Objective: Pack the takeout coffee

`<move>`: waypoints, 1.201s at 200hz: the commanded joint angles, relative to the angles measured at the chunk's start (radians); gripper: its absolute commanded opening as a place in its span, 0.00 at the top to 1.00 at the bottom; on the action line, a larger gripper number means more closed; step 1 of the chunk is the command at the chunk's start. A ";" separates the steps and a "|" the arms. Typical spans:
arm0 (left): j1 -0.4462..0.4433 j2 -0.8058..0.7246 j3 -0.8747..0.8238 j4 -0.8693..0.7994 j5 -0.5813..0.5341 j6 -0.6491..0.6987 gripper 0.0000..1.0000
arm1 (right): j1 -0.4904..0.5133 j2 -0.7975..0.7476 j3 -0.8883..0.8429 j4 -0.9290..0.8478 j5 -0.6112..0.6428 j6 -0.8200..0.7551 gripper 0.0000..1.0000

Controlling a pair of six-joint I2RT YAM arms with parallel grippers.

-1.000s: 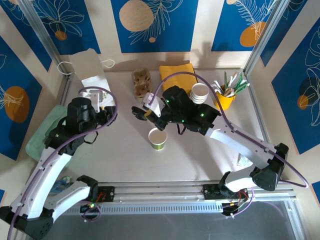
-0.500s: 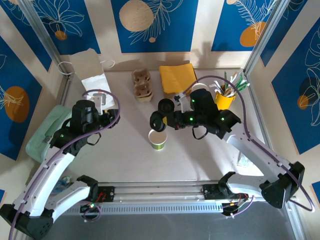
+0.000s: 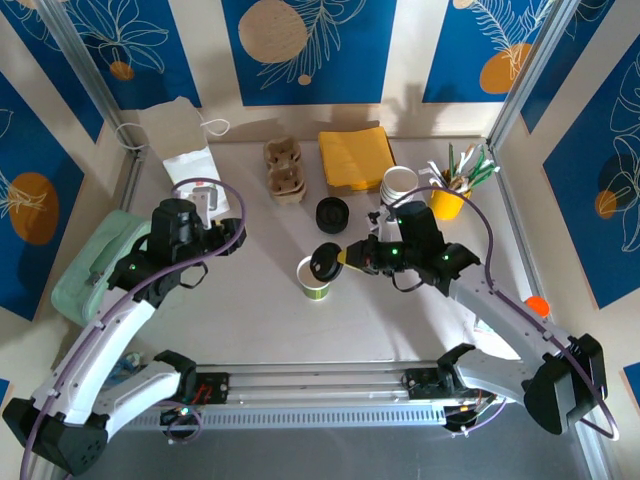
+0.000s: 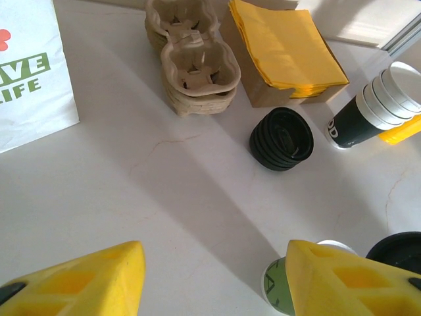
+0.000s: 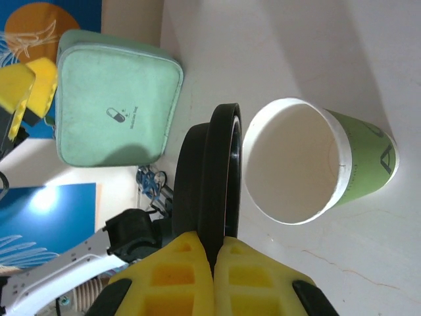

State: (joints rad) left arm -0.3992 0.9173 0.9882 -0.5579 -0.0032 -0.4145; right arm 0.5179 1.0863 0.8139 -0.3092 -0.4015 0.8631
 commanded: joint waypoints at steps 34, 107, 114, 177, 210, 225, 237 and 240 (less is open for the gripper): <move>0.008 0.009 -0.005 0.029 0.037 -0.024 0.42 | -0.020 0.025 -0.093 0.155 -0.071 0.095 1.00; 0.008 0.006 -0.010 0.019 0.040 -0.025 0.41 | -0.032 0.088 -0.143 0.260 -0.109 0.136 1.00; 0.008 0.005 -0.010 0.016 0.039 -0.025 0.41 | -0.033 0.092 -0.144 0.265 -0.111 0.138 0.98; 0.008 0.014 -0.013 0.018 0.034 -0.028 0.42 | -0.032 0.146 -0.135 0.295 -0.123 0.140 0.95; 0.008 0.015 -0.016 0.021 0.036 -0.031 0.42 | -0.031 0.165 -0.135 0.297 -0.111 0.145 0.90; 0.008 0.021 -0.016 0.022 0.040 -0.033 0.42 | -0.030 0.174 -0.133 0.295 -0.108 0.143 0.88; 0.008 0.024 -0.016 0.023 0.044 -0.035 0.42 | -0.029 0.180 -0.137 0.295 -0.106 0.143 0.87; 0.008 0.024 -0.016 0.024 0.045 -0.035 0.42 | -0.028 0.182 -0.137 0.295 -0.105 0.142 0.87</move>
State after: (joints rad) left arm -0.3992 0.9356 0.9825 -0.5564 0.0193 -0.4404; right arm 0.4896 1.2552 0.6865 -0.0162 -0.4976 1.0012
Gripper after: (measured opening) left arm 0.580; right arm 0.127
